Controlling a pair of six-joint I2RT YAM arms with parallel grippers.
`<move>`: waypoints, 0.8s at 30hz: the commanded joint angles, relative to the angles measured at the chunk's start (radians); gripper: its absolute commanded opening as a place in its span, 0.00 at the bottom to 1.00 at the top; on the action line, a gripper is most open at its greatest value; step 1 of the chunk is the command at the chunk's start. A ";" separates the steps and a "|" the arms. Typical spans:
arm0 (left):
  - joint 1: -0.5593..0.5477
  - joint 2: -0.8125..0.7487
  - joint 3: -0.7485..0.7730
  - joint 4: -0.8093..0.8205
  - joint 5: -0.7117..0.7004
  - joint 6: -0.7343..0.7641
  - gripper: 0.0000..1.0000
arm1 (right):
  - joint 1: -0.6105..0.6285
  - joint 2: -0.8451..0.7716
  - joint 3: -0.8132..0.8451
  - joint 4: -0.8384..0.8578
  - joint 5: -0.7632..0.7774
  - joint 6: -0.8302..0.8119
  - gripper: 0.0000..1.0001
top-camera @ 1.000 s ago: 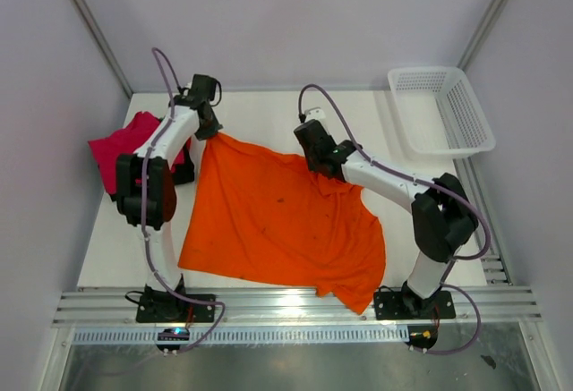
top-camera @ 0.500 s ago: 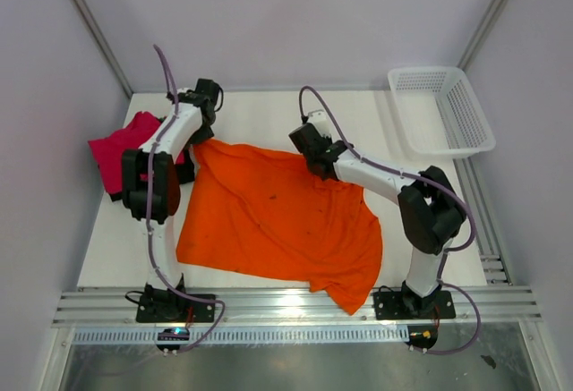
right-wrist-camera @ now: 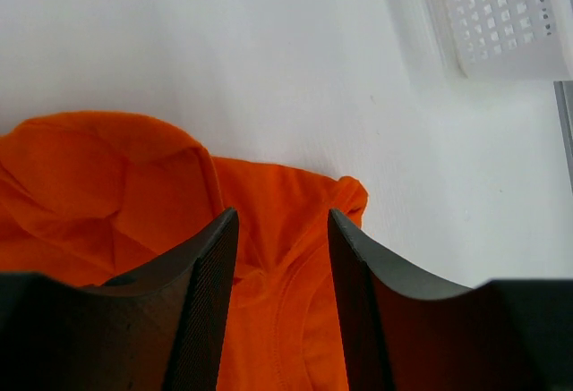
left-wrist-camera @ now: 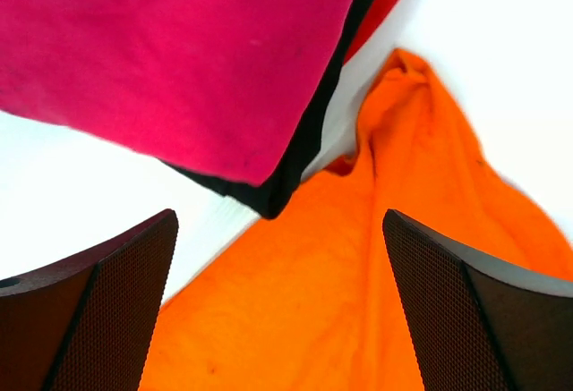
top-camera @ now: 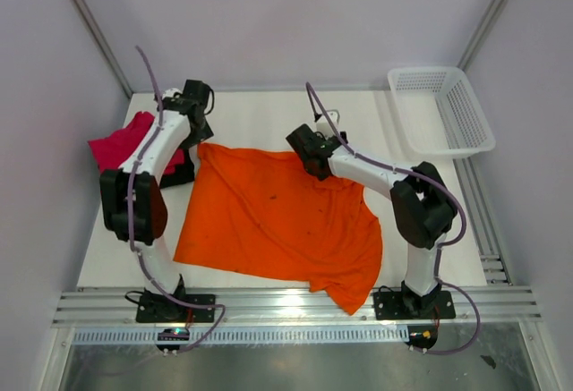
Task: Fold and stack the t-shirts
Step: Flatten out the tshirt
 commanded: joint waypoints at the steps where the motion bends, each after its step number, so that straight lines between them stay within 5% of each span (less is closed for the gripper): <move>1: -0.003 -0.158 -0.050 0.060 0.038 0.032 0.99 | -0.002 -0.066 -0.027 -0.043 0.071 0.106 0.49; 7: -0.065 -0.264 -0.186 0.052 0.113 0.034 0.99 | 0.003 -0.220 -0.156 -0.014 -0.168 0.053 0.48; 12: -0.108 -0.206 -0.271 0.030 0.201 0.017 0.99 | 0.039 -0.349 -0.266 0.035 -0.372 0.040 0.48; 24: -0.187 0.005 -0.349 0.081 0.297 -0.038 0.99 | 0.070 -0.414 -0.360 0.039 -0.486 0.116 0.48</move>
